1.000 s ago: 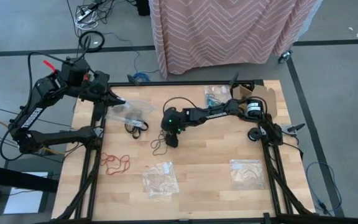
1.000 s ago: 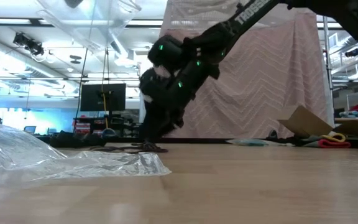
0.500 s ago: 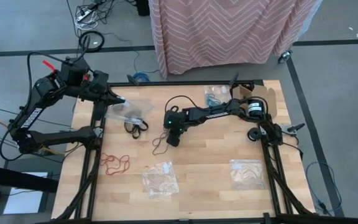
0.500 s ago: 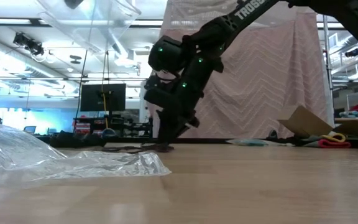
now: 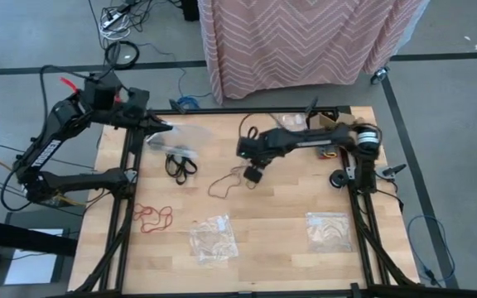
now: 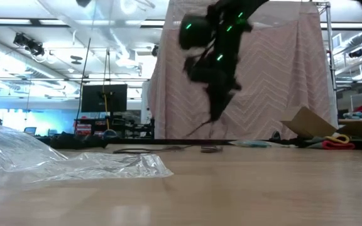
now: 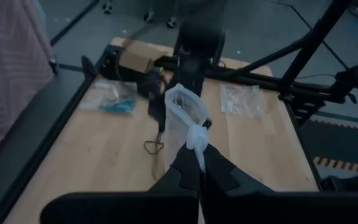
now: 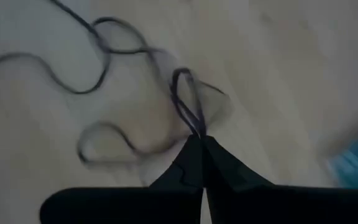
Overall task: Sort rubber bands
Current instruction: Put the black rubber band into the bottom center transparent zip bag
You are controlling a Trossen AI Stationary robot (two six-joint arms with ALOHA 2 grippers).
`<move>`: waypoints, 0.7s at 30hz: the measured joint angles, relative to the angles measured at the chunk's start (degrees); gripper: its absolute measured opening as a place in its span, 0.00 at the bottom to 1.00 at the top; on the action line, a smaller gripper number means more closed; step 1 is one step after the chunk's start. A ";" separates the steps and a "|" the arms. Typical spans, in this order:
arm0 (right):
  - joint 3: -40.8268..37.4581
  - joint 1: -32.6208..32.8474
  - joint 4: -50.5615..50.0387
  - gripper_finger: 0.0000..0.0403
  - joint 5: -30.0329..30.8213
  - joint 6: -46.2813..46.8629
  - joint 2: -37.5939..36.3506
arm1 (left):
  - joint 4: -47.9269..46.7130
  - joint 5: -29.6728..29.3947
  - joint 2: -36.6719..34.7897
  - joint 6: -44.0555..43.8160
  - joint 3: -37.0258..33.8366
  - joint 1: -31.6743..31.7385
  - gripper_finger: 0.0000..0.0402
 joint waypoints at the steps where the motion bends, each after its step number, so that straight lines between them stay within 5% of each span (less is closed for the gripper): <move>1: -0.73 -0.18 -0.24 0.00 -0.02 0.02 -1.55 | 0.08 0.54 0.92 0.25 -0.05 -0.04 0.00; 12: -6.94 -1.62 0.00 0.00 -1.24 5.19 -18.77 | -2.31 4.41 12.51 9.09 -0.09 -0.64 0.00; 21: -7.42 -1.65 2.11 0.00 -1.79 6.48 -21.46 | -1.55 5.22 15.80 10.50 -0.09 -1.27 0.00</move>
